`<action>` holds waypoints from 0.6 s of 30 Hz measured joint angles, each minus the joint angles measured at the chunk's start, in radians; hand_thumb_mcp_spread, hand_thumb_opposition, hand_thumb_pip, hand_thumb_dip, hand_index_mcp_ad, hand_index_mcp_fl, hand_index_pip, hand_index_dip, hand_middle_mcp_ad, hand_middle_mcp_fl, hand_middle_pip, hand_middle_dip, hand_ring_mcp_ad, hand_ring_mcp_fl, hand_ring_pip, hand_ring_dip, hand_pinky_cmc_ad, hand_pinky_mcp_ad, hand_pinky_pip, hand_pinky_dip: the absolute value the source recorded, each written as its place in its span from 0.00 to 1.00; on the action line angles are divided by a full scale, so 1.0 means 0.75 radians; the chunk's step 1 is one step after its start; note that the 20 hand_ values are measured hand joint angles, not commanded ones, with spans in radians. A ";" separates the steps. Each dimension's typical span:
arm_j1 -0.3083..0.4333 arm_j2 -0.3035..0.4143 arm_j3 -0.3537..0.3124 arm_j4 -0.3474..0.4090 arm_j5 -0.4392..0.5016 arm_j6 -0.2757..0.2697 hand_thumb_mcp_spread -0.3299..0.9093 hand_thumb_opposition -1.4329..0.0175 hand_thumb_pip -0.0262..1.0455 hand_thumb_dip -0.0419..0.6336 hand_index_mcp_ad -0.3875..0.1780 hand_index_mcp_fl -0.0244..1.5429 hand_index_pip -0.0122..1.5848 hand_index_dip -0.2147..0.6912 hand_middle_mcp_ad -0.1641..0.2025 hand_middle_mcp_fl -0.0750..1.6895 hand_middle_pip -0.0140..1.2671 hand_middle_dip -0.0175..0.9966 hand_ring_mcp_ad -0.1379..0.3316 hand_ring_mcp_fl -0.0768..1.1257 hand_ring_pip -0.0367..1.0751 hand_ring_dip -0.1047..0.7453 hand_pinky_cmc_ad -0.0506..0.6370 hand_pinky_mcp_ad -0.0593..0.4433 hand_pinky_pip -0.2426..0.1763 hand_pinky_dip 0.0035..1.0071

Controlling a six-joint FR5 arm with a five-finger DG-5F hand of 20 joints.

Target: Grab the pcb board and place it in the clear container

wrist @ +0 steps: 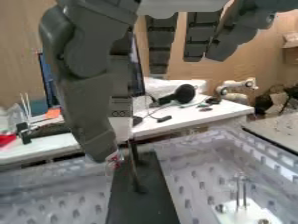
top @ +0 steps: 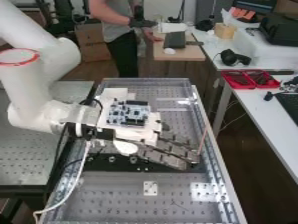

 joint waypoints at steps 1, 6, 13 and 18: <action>0.004 0.028 -0.014 0.013 -0.008 0.009 0.83 0.40 0.39 0.41 0.32 0.39 0.85 0.46 0.56 0.11 0.12 0.17 0.58 0.09 0.11 0.15 0.43 0.28 0.40 0.19; 0.065 0.149 -0.073 0.062 -0.057 0.057 0.83 0.39 0.40 0.41 0.32 0.39 0.84 0.47 0.57 0.11 0.12 0.17 0.59 0.09 0.11 0.15 0.44 0.29 0.40 0.19; 0.211 0.194 -0.097 0.111 -0.120 0.138 0.82 0.39 0.39 0.41 0.32 0.40 0.82 0.48 0.55 0.11 0.11 0.17 0.58 0.09 0.11 0.15 0.44 0.30 0.40 0.19; 0.322 0.183 -0.091 0.132 -0.145 0.191 0.83 0.38 0.40 0.41 0.32 0.41 0.81 0.50 0.56 0.11 0.12 0.17 0.58 0.09 0.11 0.15 0.44 0.31 0.40 0.19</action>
